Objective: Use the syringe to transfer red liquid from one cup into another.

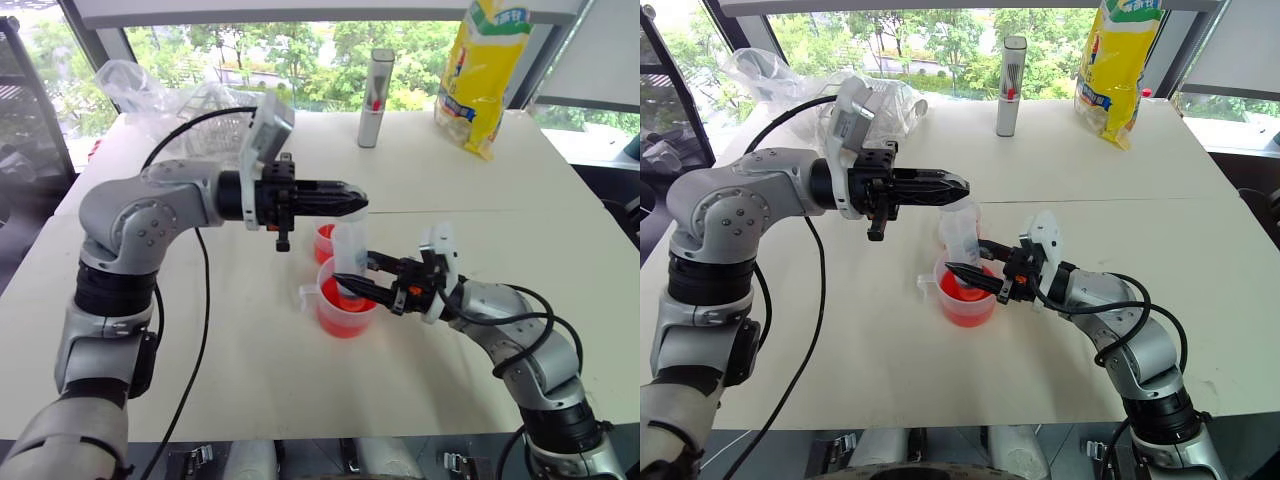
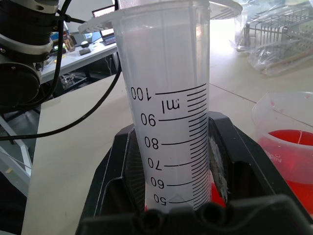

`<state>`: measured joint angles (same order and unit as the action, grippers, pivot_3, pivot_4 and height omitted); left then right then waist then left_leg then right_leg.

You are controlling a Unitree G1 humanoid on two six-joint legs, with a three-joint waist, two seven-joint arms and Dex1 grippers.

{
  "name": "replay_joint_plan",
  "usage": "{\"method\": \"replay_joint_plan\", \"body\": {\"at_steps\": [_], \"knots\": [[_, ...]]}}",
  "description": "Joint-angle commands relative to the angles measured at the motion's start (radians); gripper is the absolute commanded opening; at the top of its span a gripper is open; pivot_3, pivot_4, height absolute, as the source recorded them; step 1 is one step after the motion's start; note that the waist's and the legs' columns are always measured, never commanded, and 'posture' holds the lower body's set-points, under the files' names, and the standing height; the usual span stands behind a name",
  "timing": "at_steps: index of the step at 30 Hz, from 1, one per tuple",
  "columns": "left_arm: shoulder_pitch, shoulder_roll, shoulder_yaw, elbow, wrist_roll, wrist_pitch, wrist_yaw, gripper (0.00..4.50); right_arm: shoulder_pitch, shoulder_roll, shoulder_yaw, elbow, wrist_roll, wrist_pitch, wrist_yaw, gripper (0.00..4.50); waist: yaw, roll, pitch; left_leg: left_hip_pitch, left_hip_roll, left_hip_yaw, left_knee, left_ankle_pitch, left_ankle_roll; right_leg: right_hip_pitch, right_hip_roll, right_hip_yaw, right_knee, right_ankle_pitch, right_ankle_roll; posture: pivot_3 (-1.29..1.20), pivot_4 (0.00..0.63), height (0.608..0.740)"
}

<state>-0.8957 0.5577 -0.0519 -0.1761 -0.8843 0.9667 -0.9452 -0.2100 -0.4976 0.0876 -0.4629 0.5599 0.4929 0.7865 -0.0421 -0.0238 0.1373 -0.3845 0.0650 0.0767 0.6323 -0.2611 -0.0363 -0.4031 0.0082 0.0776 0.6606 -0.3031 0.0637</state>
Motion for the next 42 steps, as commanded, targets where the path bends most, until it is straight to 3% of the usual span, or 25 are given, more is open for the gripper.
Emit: {"method": "replay_joint_plan", "body": {"at_steps": [1,2,9,24,30,36,42], "knots": [[-0.041,0.015,0.104,-0.002,0.005,-0.057,0.03,0.9,0.011,-0.02,0.039,-0.022,-0.004,0.01,0.034,1.4,0.0,0.0,0.0,0.0,0.0,0.0,0.0,0.0,0.0,0.0,0.0,0.0,0.0,0.0,0.0,0.0,0.15,0.74],[-0.039,0.016,0.103,-0.002,0.004,-0.055,0.031,1.13,0.009,-0.02,0.037,-0.023,-0.004,0.01,0.033,1.4,-0.001,0.0,0.0,0.0,0.0,0.0,0.0,0.0,0.0,0.0,0.0,0.0,0.0,0.0,0.0,0.0,0.15,0.74],[-0.002,0.033,0.104,-0.011,0.031,-0.073,0.029,4.47,-0.04,-0.021,0.011,-0.041,0.001,0.007,0.021,1.4,0.0,0.0,0.0,0.001,0.0,0.0,0.0,0.0,0.0,0.0,0.0,0.0,0.0,0.0,0.0,0.0,0.15,0.74],[-0.005,0.094,0.282,0.084,0.012,-0.081,0.11,4.47,-0.12,-0.022,-0.063,-0.044,0.037,0.021,-0.021,1.4,0.0,0.0,0.0,0.0,0.0,0.0,0.0,0.0,0.0,0.0,-0.001,0.0,0.0,0.0,0.0,0.0,0.15,0.74],[0.122,0.127,0.264,0.021,0.047,-0.086,0.105,4.47,-0.185,-0.026,-0.101,-0.05,0.089,0.066,-0.044,1.4,-0.001,0.0,0.0,0.001,0.001,0.0,-0.001,0.0,0.0,0.0,-0.001,0.0,0.0,0.0,0.0,0.0,0.15,0.74],[0.154,0.121,0.246,0.024,0.085,-0.121,0.099,4.47,-0.372,-0.037,-0.153,0.027,0.17,0.134,-0.048,1.4,0.0,-0.001,0.001,0.0,0.001,0.001,0.0,0.0,-0.001,0.0,-0.002,0.0,0.0,0.0,0.0,0.0,0.15,0.74],[0.168,0.108,0.235,0.021,0.101,-0.15,0.102,4.47,-0.57,0.006,-0.128,0.295,0.088,0.047,-0.003,1.4,-0.002,-0.001,0.001,0.0,0.001,0.001,-0.001,0.0,0.0,-0.001,-0.001,0.0,0.0,0.0,0.0,0.0,0.15,0.74]]}}
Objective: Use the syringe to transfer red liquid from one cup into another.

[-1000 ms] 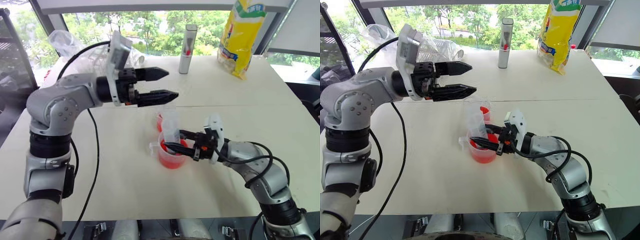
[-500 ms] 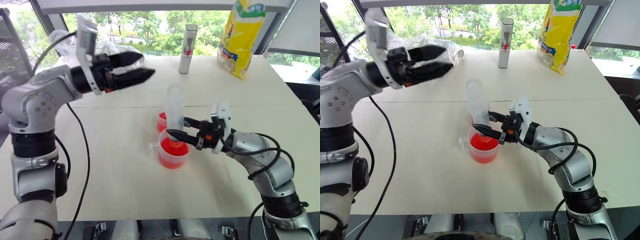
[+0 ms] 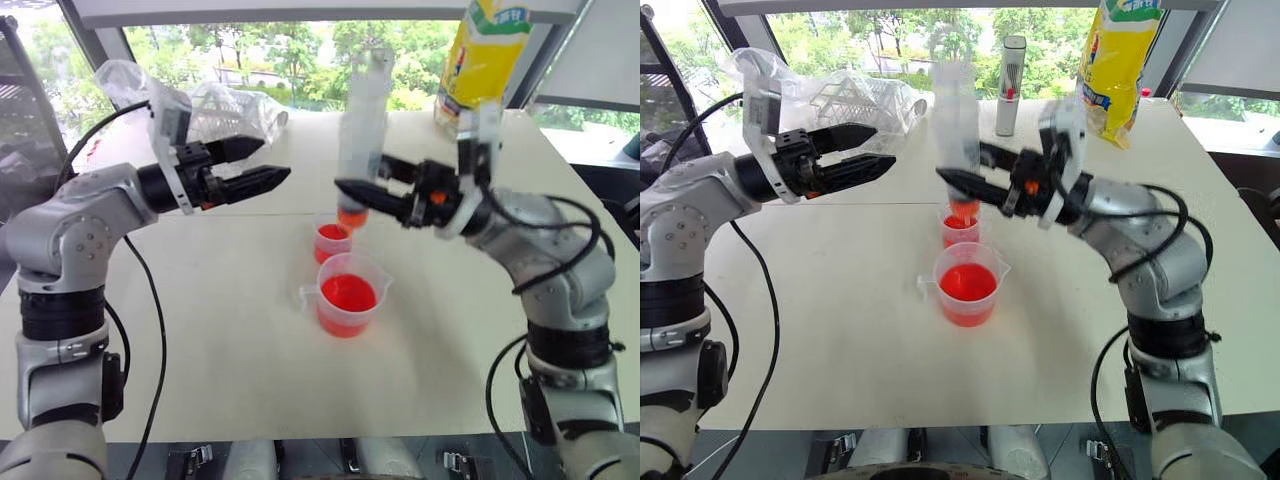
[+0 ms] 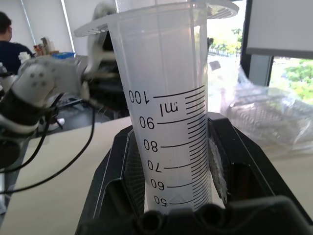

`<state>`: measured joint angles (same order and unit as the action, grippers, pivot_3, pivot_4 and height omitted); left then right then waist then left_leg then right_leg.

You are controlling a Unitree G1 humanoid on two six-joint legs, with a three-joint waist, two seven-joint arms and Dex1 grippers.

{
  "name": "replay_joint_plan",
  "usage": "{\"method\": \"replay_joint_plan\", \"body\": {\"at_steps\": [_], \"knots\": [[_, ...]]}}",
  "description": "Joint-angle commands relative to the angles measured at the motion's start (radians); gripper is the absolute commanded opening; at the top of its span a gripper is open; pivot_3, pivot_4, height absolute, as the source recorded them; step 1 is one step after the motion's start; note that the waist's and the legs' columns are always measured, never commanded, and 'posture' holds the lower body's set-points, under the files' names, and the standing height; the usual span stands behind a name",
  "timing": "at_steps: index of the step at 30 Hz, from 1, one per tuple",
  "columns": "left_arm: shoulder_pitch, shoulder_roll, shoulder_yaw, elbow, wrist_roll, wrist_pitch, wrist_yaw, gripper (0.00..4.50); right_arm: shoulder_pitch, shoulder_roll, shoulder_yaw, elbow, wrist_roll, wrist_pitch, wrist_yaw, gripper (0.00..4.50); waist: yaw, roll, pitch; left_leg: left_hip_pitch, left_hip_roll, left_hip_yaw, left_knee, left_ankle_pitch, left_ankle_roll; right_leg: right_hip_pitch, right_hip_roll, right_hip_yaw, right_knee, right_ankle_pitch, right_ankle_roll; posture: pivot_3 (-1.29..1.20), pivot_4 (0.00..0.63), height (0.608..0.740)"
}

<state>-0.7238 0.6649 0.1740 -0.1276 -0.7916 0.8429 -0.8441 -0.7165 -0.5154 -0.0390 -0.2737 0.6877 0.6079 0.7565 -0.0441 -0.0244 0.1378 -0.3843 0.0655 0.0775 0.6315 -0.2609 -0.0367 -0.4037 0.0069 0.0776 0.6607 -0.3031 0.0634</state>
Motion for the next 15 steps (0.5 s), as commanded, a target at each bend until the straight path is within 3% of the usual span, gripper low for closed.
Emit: {"method": "replay_joint_plan", "body": {"at_steps": [1,8,15], "knots": [[-0.001,-0.001,0.011,-0.032,0.009,-0.031,0.004,4.47,-0.094,0.042,0.017,0.19,-0.08,-0.119,0.045,1.4,-0.001,0.0,0.0,0.0,0.0,0.0,0.0,0.0,0.0,0.0,0.0,0.0,0.0,0.0,0.0,0.0,0.15,0.74],[0.0,-0.006,0.015,-0.058,0.016,-0.046,0.024,4.47,-0.152,0.175,0.081,0.573,-0.235,-0.377,0.147,1.4,0.0,0.001,0.0,-0.002,0.0,0.001,-0.001,0.0,0.0,-0.002,0.0,0.0,0.0,0.0,0.0,0.0,0.15,0.74],[-0.137,-0.058,-0.029,0.01,0.04,-0.084,0.017,4.47,-0.149,0.209,0.087,0.633,-0.282,-0.441,0.177,1.4,0.002,0.001,0.0,-0.004,0.001,0.0,0.001,0.0,0.0,-0.003,-0.001,-0.001,0.0,0.0,0.0,0.0,0.15,0.74]]}}
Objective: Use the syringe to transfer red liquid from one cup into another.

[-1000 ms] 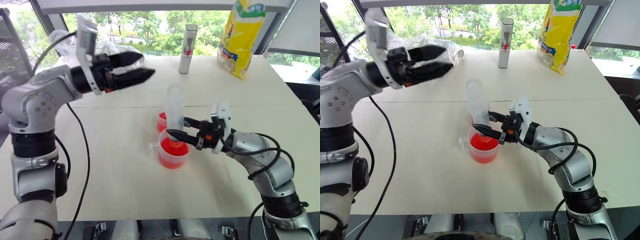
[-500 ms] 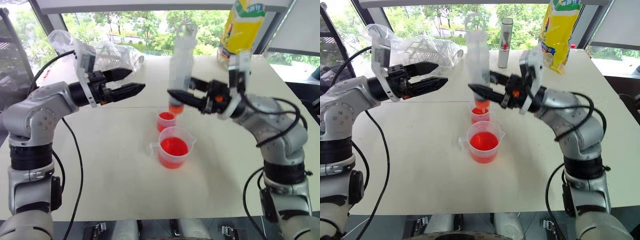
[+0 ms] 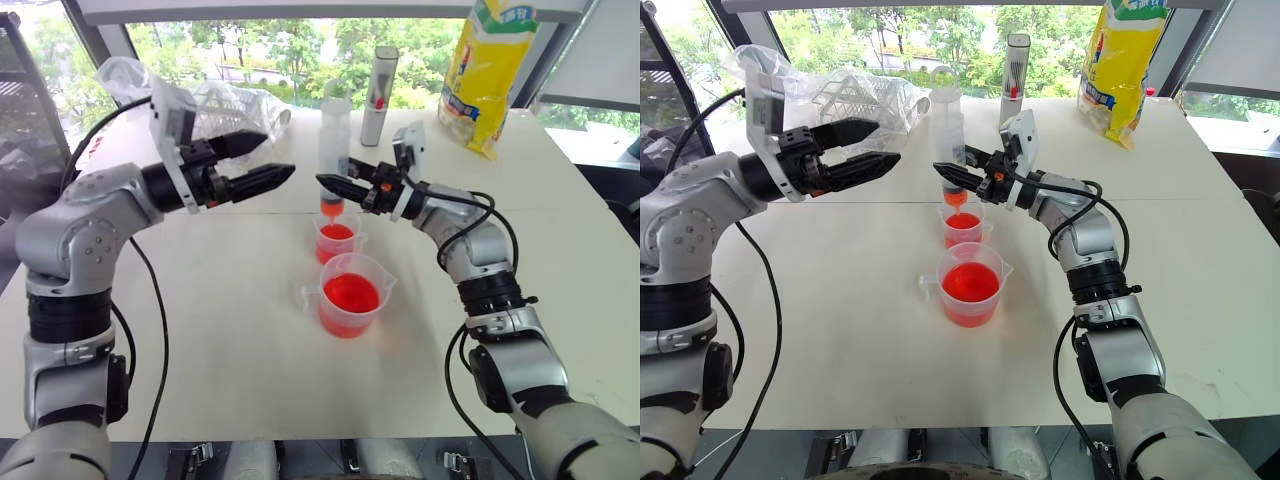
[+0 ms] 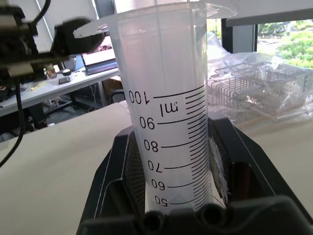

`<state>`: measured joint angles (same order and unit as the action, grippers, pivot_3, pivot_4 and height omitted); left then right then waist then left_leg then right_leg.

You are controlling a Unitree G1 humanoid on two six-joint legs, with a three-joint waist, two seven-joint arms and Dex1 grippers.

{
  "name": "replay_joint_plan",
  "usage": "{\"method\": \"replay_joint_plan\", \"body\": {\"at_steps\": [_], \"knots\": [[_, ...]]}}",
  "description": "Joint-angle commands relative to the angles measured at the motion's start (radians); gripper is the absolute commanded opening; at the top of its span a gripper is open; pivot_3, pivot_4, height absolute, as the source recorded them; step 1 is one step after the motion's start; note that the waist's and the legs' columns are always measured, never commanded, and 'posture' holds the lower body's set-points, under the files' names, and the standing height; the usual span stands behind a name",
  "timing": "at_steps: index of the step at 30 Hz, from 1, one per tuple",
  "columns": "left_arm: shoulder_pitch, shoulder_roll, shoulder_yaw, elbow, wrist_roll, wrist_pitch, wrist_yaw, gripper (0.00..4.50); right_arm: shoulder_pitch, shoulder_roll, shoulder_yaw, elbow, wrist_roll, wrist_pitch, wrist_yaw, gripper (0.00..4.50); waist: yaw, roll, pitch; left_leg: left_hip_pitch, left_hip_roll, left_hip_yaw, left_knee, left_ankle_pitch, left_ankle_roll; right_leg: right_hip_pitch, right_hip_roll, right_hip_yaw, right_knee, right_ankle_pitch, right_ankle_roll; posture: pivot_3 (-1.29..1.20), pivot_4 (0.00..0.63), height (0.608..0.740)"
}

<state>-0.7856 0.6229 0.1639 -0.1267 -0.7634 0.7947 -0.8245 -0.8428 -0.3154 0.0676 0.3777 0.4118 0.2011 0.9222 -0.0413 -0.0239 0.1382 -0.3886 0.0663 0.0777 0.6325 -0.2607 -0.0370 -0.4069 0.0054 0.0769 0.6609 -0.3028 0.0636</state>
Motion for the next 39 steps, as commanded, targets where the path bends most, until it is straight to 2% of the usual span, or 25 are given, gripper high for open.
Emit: {"method": "replay_joint_plan", "body": {"at_steps": [1,12,17,20,23,26,27,28,39], "knots": [[-0.098,-0.029,-0.027,0.026,0.022,-0.043,-0.002,4.47,-0.021,0.011,-0.02,-0.018,-0.011,-0.037,0.013,1.4,-0.001,0.0,0.0,0.0,0.0,0.0,0.0,0.0,0.0,0.0,0.0,0.0,0.0,0.0,0.0,0.0,0.15,0.74],[-0.288,-0.181,-0.104,0.231,0.126,-0.156,-0.012,4.47,0.009,0.014,-0.019,-0.047,-0.036,-0.031,0.024,1.4,-0.003,0.0,0.0,0.002,-0.001,0.001,0.0,0.0,0.0,0.0,0.001,0.001,0.002,0.0,0.0,0.0,0.15,0.74],[-0.309,-0.226,-0.123,0.26,0.153,-0.165,-0.012,4.47,0.015,0.017,-0.019,-0.055,-0.041,-0.026,0.023,1.4,-0.005,0.001,0.0,0.002,-0.001,0.001,0.0,0.0,0.0,0.0,0.001,0.001,0.002,0.0,0.0,0.0,0.15,0.74],[-0.308,-0.23,-0.124,0.26,0.155,-0.154,-0.013,3.69,0.017,0.017,-0.017,-0.059,-0.041,-0.023,0.024,1.4,-0.005,0.001,0.0,0.002,-0.001,0.001,0.0,0.0,0.0,0.0,0.001,0.001,0.002,0.0,0.0,0.0,0.15,0.74],[-0.302,-0.226,-0.127,0.259,0.161,-0.15,-0.012,2.27,0.015,0.016,-0.018,-0.055,-0.042,-0.022,0.027,1.4,-0.005,0.001,0.0,0.002,-0.001,0.001,-0.001,0.0,0.0,0.0,0.001,0.001,0.002,0.0,0.0,0.0,0.15,0.74],[-0.297,-0.225,-0.124,0.257,0.164,-0.146,-0.011,0.64,0.014,0.016,-0.019,-0.053,-0.043,-0.021,0.03,1.4,-0.004,0.001,0.0,0.002,-0.001,0.001,0.0,0.0,0.0,0.0,0.002,0.001,0.002,0.0,0.0,0.0,0.15,0.74],[-0.297,-0.225,-0.124,0.257,0.165,-0.145,-0.011,0.24,0.014,0.016,-0.018,-0.053,-0.043,-0.02,0.031,1.4,-0.004,0.001,0.0,0.002,-0.001,0.001,0.0,0.0,0.0,0.0,0.001,0.001,0.002,0.0,0.0,0.0,0.15,0.74],[-0.295,-0.224,-0.123,0.256,0.165,-0.144,-0.009,0.11,0.014,0.015,-0.018,-0.053,-0.044,-0.02,0.033,1.4,-0.003,0.001,0.0,0.002,-0.001,0.001,0.0,0.0,0.0,0.0,0.001,0.001,0.002,0.0,0.0,0.0,0.15,0.74],[-0.218,-0.196,-0.17,0.23,0.202,-0.139,-0.027,0.11,0.005,0.009,-0.026,-0.068,-0.039,0.001,0.045,1.4,-0.003,0.001,0.0,0.002,0.0,0.001,0.0,0.0,0.0,0.0,0.001,0.001,0.002,0.0,0.0,0.0,0.15,0.74]]}}
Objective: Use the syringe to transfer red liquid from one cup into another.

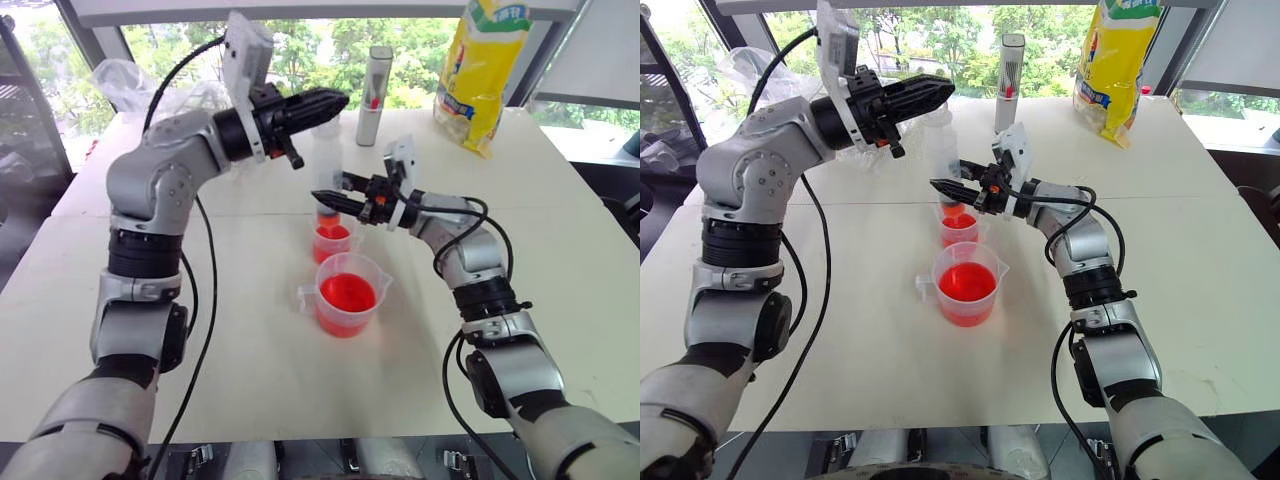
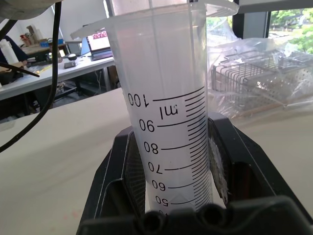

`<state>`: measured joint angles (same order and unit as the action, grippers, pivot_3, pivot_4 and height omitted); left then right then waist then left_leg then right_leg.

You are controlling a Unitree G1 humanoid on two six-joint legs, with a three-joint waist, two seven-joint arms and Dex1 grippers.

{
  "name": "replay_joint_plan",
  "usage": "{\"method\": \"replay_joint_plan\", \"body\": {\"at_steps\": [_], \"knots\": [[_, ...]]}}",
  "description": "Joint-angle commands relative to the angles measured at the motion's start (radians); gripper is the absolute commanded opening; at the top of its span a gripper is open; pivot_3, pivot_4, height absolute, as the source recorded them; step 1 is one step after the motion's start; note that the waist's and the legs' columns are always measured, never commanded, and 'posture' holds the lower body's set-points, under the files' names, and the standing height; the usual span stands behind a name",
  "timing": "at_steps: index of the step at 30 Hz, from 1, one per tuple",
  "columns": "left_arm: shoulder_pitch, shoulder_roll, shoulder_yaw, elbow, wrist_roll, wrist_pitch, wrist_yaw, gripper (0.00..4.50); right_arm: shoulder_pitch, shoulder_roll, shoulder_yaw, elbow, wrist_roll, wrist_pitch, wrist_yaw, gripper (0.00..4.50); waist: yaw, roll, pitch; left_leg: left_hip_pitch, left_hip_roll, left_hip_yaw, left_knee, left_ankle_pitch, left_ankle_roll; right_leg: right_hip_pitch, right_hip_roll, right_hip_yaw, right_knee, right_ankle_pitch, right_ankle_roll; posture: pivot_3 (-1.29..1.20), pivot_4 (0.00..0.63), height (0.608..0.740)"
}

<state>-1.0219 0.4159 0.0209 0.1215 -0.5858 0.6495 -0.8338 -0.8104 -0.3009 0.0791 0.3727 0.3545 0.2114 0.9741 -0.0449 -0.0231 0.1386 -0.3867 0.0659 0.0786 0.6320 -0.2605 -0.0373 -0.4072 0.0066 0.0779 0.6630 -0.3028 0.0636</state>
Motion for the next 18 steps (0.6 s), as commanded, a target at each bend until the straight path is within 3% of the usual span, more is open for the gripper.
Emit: {"method": "replay_joint_plan", "body": {"at_steps": [1,18], "knots": [[0.023,0.01,-0.029,-0.018,0.028,0.003,-0.02,0.11,-0.027,-0.007,-0.038,-0.067,0.019,-0.007,-0.006,1.4,0.0,0.0,0.0,0.0,0.0,0.0,0.0,0.0,0.0,0.0,0.0,0.0,0.0,0.0,0.0,0.0,0.15,0.74],[0.069,-0.013,-0.054,-0.026,0.057,-0.021,-0.031,0.11,-0.066,-0.031,-0.084,-0.094,0.04,0.016,-0.023,1.4,0.0,0.0,0.0,0.0,0.0,0.0,0.0,0.0,0.0,0.0,0.0,0.0,0.0,0.0,0.0,0.0,0.15,0.74]]}}
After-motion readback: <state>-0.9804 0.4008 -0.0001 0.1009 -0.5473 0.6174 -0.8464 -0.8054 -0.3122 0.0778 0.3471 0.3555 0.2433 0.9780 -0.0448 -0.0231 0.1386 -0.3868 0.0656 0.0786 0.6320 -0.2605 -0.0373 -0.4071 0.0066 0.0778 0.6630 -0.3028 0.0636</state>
